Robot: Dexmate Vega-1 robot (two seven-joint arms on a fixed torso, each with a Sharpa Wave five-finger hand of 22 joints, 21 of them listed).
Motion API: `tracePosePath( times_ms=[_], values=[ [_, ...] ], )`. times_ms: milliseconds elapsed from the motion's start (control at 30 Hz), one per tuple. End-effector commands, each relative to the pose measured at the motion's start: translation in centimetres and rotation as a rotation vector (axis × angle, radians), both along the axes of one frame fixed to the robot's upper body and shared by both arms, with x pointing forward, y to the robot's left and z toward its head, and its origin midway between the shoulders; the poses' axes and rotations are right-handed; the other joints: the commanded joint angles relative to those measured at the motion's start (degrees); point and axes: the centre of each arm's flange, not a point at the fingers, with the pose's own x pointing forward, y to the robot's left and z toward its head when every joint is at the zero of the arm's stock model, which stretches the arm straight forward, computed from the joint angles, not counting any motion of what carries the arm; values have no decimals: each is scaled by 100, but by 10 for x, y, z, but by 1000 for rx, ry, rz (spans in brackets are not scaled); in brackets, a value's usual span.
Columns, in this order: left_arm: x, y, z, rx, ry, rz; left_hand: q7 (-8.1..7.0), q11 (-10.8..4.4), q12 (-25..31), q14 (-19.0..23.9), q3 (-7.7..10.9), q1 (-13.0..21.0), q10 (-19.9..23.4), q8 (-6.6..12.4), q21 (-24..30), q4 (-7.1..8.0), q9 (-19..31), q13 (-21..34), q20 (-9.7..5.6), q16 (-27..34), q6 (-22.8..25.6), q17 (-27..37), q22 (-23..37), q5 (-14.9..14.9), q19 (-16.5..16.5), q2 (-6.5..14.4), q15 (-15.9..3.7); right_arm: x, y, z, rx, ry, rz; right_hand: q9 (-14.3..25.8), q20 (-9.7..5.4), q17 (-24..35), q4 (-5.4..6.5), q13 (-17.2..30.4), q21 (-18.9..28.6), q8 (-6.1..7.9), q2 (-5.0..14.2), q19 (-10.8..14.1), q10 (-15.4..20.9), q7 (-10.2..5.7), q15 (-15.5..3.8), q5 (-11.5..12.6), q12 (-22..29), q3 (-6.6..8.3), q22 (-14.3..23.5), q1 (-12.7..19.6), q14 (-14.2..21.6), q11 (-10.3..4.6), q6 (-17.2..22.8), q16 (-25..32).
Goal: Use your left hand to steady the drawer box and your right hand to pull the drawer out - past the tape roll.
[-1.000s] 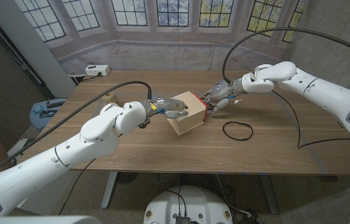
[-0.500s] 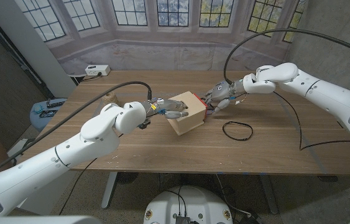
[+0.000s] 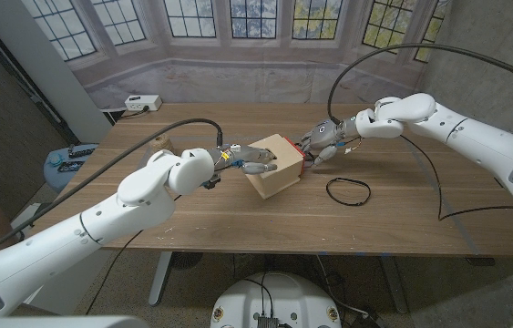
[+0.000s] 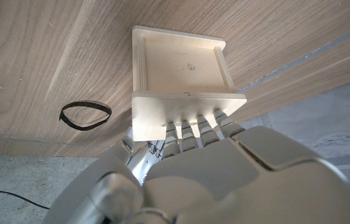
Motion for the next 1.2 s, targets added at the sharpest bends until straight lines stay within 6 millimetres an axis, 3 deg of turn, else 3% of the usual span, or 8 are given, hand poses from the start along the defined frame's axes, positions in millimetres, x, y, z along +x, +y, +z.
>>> tracePosePath(
  times_ms=[33,1200],
  values=[
    [3,3,0,0,20,-5,6,-13,39,107,24,-55,84,40,42,8,28,23,-30,35,68,18,19,35,5,20,-11,6,0,-1,-5,2,-10,5,5,-5,7,8,12,-32,-2,-53,-11,35,-12,23,-16,22,25,-58,-9,40,-7,-4],
    [2,0,-2,-3,42,-17,-34,-20,29,168,40,-135,145,37,51,-2,26,23,-40,1,104,15,16,48,27,18,-52,17,-13,3,4,-2,-75,6,11,-5,4,9,19,-29,2,-55,-17,40,-42,31,-15,38,24,-83,-9,56,-15,-4]
  ],
)
